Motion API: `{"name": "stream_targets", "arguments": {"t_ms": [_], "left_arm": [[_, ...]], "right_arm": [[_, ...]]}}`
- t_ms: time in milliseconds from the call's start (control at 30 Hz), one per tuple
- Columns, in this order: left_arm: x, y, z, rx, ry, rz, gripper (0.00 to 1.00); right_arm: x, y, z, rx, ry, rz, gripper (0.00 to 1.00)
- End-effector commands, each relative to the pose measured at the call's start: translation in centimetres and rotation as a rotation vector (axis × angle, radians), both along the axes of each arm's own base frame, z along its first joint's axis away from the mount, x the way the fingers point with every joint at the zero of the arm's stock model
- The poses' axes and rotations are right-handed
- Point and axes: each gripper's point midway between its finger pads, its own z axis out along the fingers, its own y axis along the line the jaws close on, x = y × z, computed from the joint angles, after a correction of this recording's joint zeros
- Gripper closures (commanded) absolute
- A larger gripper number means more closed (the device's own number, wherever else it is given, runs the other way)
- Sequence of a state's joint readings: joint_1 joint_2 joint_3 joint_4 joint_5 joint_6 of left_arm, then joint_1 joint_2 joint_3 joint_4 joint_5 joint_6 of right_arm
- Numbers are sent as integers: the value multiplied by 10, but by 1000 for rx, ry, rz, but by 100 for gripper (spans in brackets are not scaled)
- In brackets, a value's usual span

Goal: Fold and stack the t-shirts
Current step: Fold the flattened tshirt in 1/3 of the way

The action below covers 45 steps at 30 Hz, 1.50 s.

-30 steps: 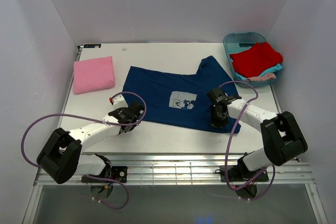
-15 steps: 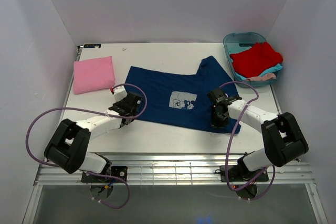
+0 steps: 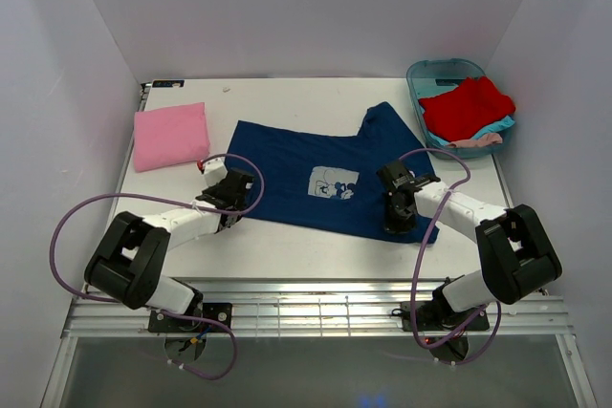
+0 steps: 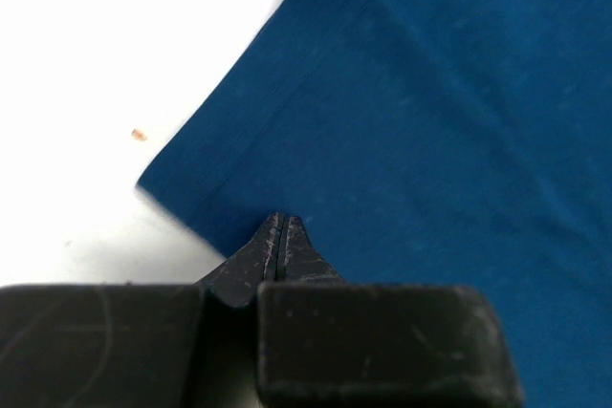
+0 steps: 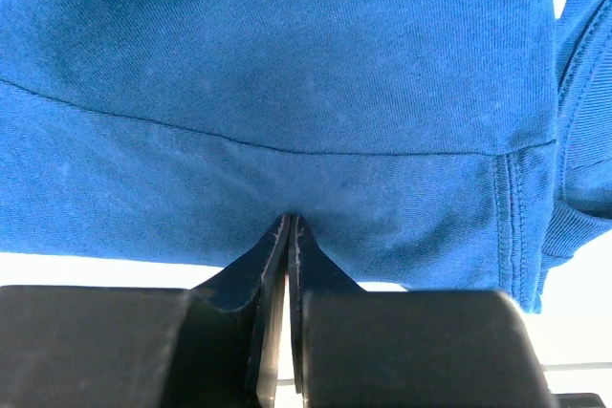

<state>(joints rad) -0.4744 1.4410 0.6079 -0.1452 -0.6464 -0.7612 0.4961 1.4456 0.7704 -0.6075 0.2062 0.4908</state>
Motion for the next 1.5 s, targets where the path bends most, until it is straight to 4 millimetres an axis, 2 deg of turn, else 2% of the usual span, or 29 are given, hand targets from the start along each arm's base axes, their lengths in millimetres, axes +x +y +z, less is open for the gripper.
{"name": "stream_targets", "arguments": {"t_ms": [0, 267, 567, 700, 733, 833, 900, 1000, 1167, 1267, 1467], "left_arm": [[-18, 11, -2, -6, 22, 51, 100], [-38, 21, -9, -7, 73, 111, 100], [-52, 19, -5, -60, 89, 117, 100], [-41, 18, 19, -66, 19, 109, 100], [-32, 16, 31, -62, -17, 98, 100], [-12, 13, 50, -32, -71, 71, 100], [-4, 13, 50, -10, -76, 70, 100], [11, 6, 40, -3, -78, 47, 100], [17, 2, 9, 18, -12, 37, 100], [10, 4, -3, 14, 37, 58, 100], [-24, 21, -14, 13, 118, 179, 100]], "right_arm": [[-18, -6, -2, -22, 51, 2, 92], [-21, -8, -1, -19, 47, 0, 92], [-25, -10, 0, -16, 41, -3, 92], [-24, -9, -1, -14, 40, -6, 92], [-25, -9, -2, -12, 44, -5, 92], [-25, -7, -4, -7, 48, -5, 92], [-24, -7, -4, -10, 44, -5, 92], [-24, -8, -4, -12, 42, -8, 92], [-24, -8, -4, -12, 45, -6, 92], [-22, -7, -2, -12, 40, -8, 92], [-20, -6, 1, -9, 33, -12, 92]]}}
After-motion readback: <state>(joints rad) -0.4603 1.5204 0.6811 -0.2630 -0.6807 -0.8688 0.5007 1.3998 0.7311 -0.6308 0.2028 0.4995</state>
